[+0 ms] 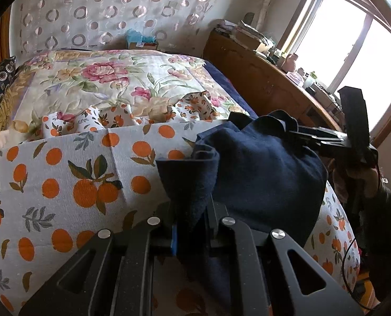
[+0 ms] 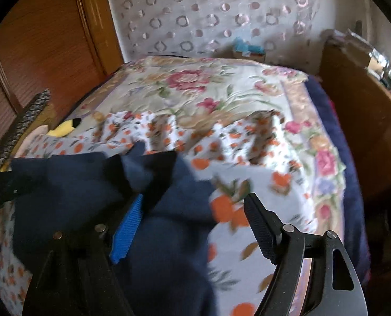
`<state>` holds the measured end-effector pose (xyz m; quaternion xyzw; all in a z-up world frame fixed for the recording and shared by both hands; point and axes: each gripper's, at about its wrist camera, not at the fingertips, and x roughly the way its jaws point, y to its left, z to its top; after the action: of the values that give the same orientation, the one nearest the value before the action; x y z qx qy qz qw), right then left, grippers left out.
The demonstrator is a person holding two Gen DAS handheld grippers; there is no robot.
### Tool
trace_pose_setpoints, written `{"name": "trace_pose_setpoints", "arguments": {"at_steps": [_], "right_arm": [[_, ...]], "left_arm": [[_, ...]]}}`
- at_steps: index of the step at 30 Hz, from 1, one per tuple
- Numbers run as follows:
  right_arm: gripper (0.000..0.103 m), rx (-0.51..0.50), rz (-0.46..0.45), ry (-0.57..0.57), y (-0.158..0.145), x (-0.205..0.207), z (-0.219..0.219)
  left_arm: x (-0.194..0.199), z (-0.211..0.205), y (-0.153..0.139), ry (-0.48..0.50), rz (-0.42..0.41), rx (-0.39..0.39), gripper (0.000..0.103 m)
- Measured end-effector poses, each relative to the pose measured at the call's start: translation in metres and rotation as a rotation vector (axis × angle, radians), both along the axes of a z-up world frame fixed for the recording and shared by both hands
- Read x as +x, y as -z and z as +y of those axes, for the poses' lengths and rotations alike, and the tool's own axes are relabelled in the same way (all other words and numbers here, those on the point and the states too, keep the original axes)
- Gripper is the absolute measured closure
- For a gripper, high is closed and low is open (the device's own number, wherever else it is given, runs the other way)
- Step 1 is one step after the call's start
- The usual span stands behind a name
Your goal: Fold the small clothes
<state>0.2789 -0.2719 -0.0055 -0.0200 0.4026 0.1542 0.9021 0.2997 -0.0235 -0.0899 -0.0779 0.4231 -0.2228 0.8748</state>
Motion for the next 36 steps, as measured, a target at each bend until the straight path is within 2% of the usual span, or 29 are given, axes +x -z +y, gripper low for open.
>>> {"name": "trace_pose_setpoints", "arguments": {"at_steps": [3, 6, 11, 14, 20, 22, 28, 29, 32, 36], "right_arm": [[0.024, 0.055, 0.015, -0.007, 0.002, 0.003, -0.01], [0.024, 0.04, -0.012, -0.008, -0.001, -0.004, -0.014], [0.024, 0.023, 0.052, -0.02, 0.011, 0.0, -0.003], [0.024, 0.075, 0.088, -0.027, 0.014, 0.011, -0.004], [0.024, 0.066, 0.085, -0.066, 0.017, 0.017, 0.007], [0.029, 0.045, 0.075, -0.081, 0.019, 0.016, 0.011], [0.058, 0.046, 0.063, -0.126, 0.022, 0.009, 0.018], [0.068, 0.06, 0.063, -0.134, 0.023, 0.008, 0.017], [0.075, 0.08, 0.048, -0.154, 0.022, 0.002, 0.013], [0.078, 0.1, -0.04, -0.148, 0.004, -0.014, 0.013]], "left_arm": [[0.0, 0.0, 0.001, 0.0, 0.001, 0.0, 0.088], [0.0, 0.0, 0.001, 0.0, 0.001, -0.002, 0.088], [0.0, 0.0, 0.002, -0.001, 0.002, -0.001, 0.088], [0.0, 0.0, 0.001, 0.0, 0.003, -0.001, 0.088], [0.0, -0.001, 0.006, 0.0, -0.003, 0.015, 0.088], [-0.001, -0.001, 0.006, 0.001, -0.002, 0.014, 0.088], [-0.002, -0.002, 0.004, 0.004, -0.01, 0.02, 0.089], [-0.003, -0.001, 0.002, 0.004, -0.013, 0.017, 0.089], [-0.013, 0.003, -0.013, 0.008, -0.042, -0.029, 0.09], [-0.033, 0.009, -0.041, 0.008, -0.107, -0.065, 0.091]]}}
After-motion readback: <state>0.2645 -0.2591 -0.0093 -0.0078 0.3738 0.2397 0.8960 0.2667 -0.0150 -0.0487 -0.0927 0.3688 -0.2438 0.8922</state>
